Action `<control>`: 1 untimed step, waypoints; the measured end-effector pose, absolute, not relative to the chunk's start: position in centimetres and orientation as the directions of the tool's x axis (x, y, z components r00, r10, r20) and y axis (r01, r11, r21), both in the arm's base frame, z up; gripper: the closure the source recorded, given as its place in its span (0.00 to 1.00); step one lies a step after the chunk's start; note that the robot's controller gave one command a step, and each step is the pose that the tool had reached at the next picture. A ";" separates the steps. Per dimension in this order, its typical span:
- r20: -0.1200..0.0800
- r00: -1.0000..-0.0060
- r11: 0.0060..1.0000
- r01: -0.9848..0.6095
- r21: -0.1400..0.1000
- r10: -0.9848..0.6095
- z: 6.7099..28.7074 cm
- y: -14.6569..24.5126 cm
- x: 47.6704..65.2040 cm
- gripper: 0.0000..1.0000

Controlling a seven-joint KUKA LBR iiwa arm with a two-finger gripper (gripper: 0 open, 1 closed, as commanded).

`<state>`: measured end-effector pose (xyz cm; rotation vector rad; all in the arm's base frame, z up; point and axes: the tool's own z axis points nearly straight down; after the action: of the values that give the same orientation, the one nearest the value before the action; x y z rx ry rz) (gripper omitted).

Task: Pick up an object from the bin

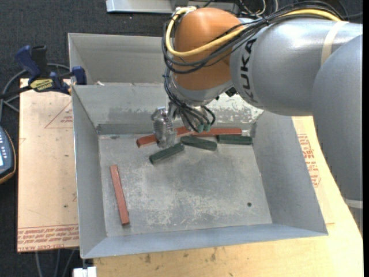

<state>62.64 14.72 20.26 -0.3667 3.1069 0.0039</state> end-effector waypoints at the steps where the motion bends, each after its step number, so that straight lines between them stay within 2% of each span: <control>1: -0.006 -0.981 0.981 -0.192 0.003 -0.192 19.5 18.2 65.5 1.00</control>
Offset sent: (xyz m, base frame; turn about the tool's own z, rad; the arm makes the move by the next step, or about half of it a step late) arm 0.0273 0.0319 -0.0073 0.0453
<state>65.47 18.21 19.52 -0.3031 3.1214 0.0058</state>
